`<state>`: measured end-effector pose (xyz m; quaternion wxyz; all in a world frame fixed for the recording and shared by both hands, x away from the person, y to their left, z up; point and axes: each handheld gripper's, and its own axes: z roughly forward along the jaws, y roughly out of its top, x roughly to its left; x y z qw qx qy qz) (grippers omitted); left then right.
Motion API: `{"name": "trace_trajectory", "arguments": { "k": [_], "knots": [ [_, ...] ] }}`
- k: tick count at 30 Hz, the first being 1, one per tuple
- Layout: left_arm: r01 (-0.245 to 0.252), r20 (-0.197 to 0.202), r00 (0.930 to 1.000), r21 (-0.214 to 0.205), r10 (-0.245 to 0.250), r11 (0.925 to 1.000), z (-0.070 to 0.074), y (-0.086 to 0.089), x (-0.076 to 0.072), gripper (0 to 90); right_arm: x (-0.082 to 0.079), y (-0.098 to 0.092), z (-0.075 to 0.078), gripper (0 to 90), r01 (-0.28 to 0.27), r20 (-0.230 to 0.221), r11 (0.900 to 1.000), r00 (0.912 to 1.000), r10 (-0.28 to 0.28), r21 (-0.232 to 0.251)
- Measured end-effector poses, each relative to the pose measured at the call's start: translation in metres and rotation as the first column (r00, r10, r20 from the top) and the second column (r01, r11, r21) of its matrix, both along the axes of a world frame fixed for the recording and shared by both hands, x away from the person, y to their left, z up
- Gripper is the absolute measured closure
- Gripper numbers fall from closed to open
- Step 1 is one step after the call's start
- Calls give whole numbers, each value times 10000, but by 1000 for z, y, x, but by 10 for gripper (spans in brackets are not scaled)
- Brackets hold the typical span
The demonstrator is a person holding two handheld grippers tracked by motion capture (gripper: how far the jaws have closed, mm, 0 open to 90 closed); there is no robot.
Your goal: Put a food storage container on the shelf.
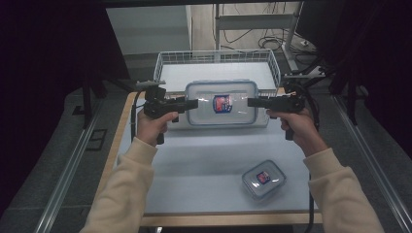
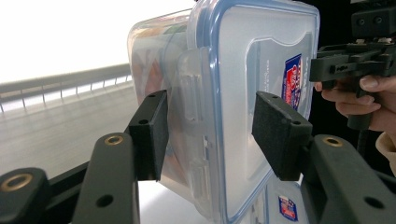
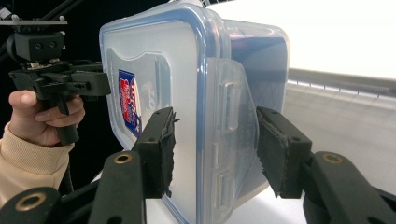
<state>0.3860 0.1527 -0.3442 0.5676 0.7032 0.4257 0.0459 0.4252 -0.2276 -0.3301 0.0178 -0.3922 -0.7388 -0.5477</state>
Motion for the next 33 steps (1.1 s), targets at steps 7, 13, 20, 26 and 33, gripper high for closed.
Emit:
{"name": "trace_trajectory", "arguments": {
  "k": [7,13,20,26,33],
  "knots": [
    [90,53,9999,25,-91,10000,12,3,15,475,12,2,11,489,32,132,10000,9999,-33,36],
    [114,128,9999,16,-114,9999,23,7,29,475,25,5,21,489,25,109,10000,9999,-25,39],
    [81,168,9998,-48,-80,10000,40,11,50,475,44,9,39,489,103,166,9999,9998,-104,43],
    [99,229,9997,57,-100,9999,55,13,71,474,63,11,52,489,157,234,9998,9996,-160,100],
    [29,137,9999,117,-31,9999,57,14,93,473,88,12,55,488,145,78,9998,9999,-146,152]
  ]
}}
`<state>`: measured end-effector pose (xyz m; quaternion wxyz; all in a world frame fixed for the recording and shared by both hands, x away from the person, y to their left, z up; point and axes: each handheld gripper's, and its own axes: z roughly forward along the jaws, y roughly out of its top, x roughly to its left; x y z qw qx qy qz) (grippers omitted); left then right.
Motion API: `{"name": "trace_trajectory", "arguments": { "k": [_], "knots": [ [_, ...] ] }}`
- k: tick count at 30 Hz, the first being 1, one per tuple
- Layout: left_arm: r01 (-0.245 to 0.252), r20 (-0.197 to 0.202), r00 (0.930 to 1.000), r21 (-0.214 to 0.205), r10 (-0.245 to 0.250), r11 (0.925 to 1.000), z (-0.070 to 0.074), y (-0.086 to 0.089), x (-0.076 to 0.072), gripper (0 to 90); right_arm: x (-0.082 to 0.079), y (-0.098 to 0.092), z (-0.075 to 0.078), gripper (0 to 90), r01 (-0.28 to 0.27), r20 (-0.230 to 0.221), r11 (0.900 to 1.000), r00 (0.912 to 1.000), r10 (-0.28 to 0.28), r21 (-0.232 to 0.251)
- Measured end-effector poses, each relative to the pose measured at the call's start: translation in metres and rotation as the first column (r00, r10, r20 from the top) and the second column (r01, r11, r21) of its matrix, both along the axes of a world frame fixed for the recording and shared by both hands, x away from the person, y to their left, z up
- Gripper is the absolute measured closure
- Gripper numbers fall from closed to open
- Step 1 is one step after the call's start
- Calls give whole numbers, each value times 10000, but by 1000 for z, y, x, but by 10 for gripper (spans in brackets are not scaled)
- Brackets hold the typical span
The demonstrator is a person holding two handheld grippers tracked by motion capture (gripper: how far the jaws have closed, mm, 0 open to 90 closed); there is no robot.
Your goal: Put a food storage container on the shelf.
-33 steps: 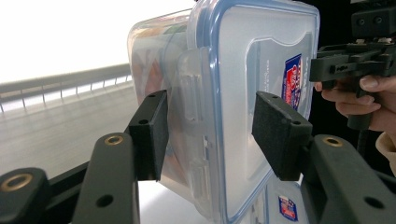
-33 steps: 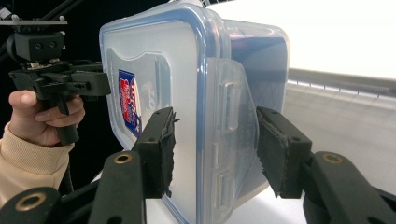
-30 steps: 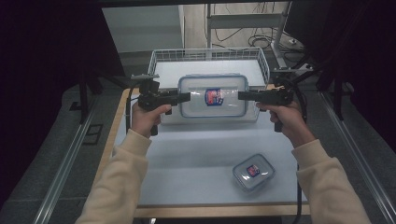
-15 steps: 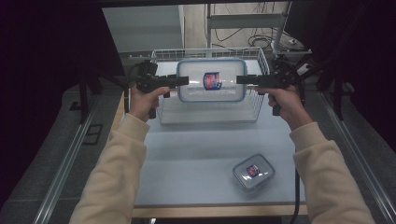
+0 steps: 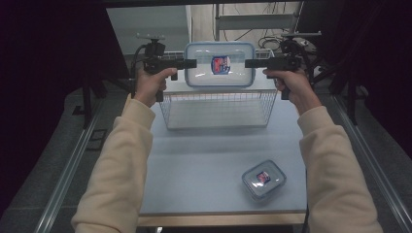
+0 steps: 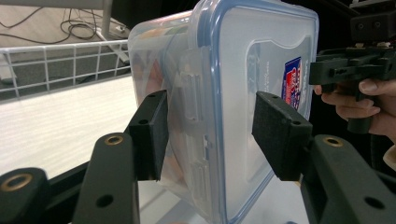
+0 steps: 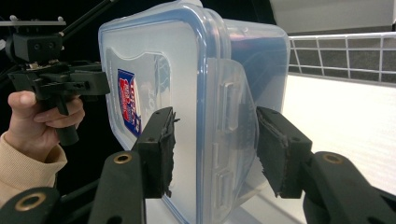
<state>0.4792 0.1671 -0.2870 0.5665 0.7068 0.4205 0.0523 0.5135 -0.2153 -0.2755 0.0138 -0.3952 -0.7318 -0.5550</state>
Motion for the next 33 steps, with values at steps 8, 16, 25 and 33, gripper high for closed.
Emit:
{"name": "trace_trajectory", "arguments": {
  "k": [8,16,25,33],
  "knots": [
    [-108,-344,9994,-124,103,9999,-15,6,16,471,20,8,-12,485,62,-498,10000,9987,-64,-50],
    [-229,-672,9975,-300,209,9993,-24,6,24,464,26,10,-18,480,270,-871,9994,9958,-287,-205],
    [-667,-1196,9911,-649,586,9957,-27,3,33,441,30,12,-18,456,767,-898,9962,9927,-802,-424],
    [-1379,-1957,9732,-776,1205,9874,-39,2,51,351,33,24,-24,402,1609,-987,9819,9804,-1707,-998]
  ]
}}
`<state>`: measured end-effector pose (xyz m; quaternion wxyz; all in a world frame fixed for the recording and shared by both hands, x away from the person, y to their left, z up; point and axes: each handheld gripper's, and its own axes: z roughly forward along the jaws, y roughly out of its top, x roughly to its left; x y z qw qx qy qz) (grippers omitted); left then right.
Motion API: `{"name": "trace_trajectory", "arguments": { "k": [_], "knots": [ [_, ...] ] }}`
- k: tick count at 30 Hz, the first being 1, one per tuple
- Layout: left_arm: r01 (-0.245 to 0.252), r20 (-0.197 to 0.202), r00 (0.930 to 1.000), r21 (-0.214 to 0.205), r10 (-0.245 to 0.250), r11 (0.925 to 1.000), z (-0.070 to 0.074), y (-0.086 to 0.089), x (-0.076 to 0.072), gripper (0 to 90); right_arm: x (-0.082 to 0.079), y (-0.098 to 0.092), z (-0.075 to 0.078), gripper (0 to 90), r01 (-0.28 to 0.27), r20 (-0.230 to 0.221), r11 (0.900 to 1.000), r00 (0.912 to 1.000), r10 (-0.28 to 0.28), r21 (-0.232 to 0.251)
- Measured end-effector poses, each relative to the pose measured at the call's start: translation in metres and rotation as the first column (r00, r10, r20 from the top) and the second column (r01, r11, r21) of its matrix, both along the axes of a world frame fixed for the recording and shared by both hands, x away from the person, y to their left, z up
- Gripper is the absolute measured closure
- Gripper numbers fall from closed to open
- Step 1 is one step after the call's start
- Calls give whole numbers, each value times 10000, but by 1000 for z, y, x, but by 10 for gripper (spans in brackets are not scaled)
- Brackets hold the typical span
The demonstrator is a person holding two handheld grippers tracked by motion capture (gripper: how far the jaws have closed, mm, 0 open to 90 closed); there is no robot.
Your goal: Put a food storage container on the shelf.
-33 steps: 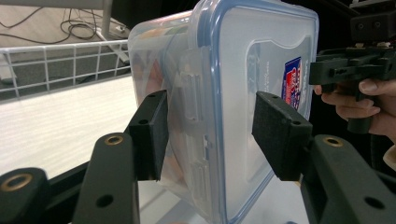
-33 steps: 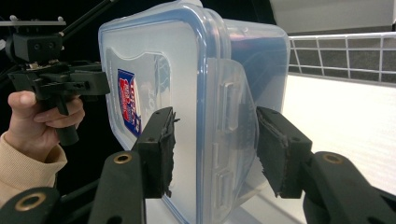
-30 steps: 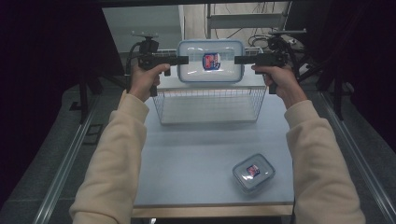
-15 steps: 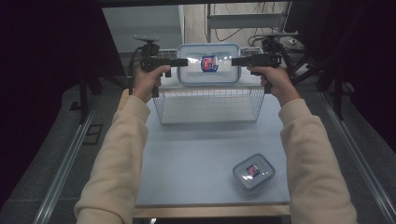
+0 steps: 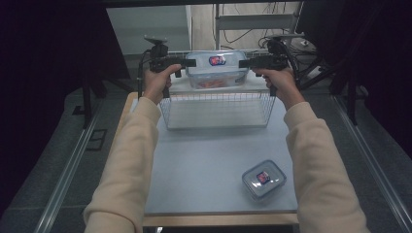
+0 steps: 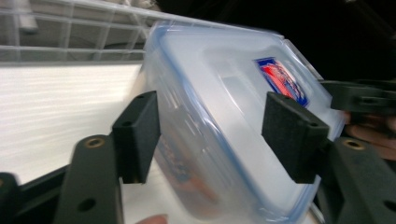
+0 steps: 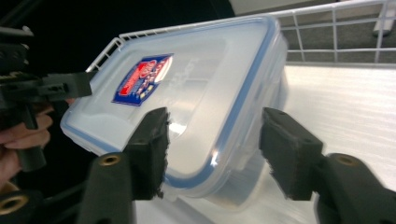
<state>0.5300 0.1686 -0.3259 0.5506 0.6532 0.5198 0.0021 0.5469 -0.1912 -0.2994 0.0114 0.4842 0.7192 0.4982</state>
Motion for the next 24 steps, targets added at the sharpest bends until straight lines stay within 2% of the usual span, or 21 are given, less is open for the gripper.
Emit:
{"name": "trace_trajectory", "arguments": {
  "k": [2,5,7,13,16,18,20,22,24],
  "knots": [
    [-269,138,9995,141,267,9995,0,-1,0,324,-1,1,-1,402,63,90,10000,9999,-64,54],
    [-212,348,9992,287,202,9994,3,-2,-3,300,-4,-1,1,390,116,228,9999,9997,-118,107],
    [-159,524,9985,229,147,9996,7,1,-8,282,-8,-6,5,388,87,391,9995,9992,-99,292],
    [-125,1090,9940,387,82,9992,17,6,-35,321,-23,-19,14,377,-205,739,9985,9971,167,499],
    [-181,1507,9886,795,59,9967,18,7,-54,437,-31,-25,14,376,-194,809,9983,9966,150,541],
    [37,1644,9862,845,-176,9964,15,7,-64,572,-36,-29,12,374,-223,844,9979,9963,171,609],
    [451,1659,9844,852,-588,9953,9,6,-70,744,-42,-32,9,373,-251,889,9977,9959,194,637],
    [955,1584,9808,1195,-1140,9882,1,0,-74,859,-45,-36,6,370,-285,796,9967,9966,224,760],
    [1249,1413,9788,1605,-1480,9791,-7,-7,-74,894,-48,-40,2,370,-295,633,9951,9977,235,948]
  ]
}}
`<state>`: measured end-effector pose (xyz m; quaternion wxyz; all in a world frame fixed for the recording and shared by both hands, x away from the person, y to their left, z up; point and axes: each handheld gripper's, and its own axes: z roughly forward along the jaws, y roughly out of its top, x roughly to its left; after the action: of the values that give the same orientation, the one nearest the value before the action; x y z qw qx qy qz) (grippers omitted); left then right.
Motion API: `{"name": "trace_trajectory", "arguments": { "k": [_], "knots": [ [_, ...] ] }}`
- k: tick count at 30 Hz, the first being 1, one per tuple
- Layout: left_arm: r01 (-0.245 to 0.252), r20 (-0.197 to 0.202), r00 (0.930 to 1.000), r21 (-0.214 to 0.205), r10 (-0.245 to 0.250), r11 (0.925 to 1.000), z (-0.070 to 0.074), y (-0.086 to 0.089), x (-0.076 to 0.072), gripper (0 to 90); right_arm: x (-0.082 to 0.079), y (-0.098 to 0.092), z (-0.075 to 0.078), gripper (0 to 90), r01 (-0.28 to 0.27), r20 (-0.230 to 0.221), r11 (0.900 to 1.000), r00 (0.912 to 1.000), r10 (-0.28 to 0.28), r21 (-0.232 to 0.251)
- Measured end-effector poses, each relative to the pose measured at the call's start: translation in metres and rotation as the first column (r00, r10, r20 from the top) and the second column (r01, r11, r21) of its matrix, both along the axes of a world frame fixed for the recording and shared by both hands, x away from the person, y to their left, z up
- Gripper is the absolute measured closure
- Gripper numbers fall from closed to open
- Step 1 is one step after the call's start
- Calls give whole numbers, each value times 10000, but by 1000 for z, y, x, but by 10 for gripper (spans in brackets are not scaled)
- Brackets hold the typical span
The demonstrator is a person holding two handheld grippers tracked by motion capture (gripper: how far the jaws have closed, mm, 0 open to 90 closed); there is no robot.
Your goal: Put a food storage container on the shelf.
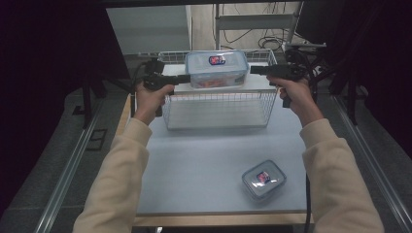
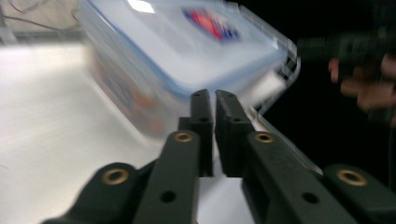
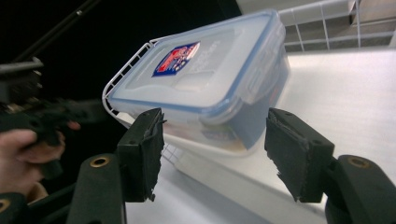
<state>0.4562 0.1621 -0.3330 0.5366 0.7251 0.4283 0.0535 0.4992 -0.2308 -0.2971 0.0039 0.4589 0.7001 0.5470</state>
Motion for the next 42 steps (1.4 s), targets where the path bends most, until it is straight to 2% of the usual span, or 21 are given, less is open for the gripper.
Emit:
{"name": "trace_trajectory", "arguments": {
  "k": [3,6,12,21,27,33,36,38,39,42],
  "knots": [
    [44,-195,9998,313,-38,9995,-9,-10,5,896,-2,-3,-4,369,58,-28,10000,10000,-58,-69],
    [-185,-426,9989,551,209,9983,-15,-14,13,892,-3,-5,-7,368,37,-91,9999,10000,-38,-134],
    [-242,-648,9976,185,254,9995,-19,-12,22,893,-3,-8,-10,360,-92,-181,9995,9998,87,-310],
    [-276,-582,9979,370,297,9989,-20,-11,14,893,-6,-13,-16,353,-41,-151,9993,9999,35,-361],
    [-264,-409,9988,389,280,9989,-16,-2,-1,891,-12,-15,-15,344,-193,-56,9986,9998,191,-499],
    [-250,-206,9995,-55,249,9997,-17,10,-23,885,-25,-17,-20,338,-397,110,9971,9991,405,-643],
    [-294,-122,9995,-276,290,9992,-22,14,-37,880,-35,-19,-26,335,-554,285,9949,9979,580,-838],
    [-355,-164,9992,-164,353,9992,-27,15,-47,874,-43,-21,-30,331,-656,351,9939,9970,690,-883],
    [-365,-213,9991,-98,363,9993,-30,16,-52,873,-47,-22,-33,328,-722,376,9936,9964,756,-867],
    [-310,-339,9990,-271,301,9992,-44,19,-66,869,-61,-27,-43,315,-892,308,9935,9953,916,-712]
  ]
}}
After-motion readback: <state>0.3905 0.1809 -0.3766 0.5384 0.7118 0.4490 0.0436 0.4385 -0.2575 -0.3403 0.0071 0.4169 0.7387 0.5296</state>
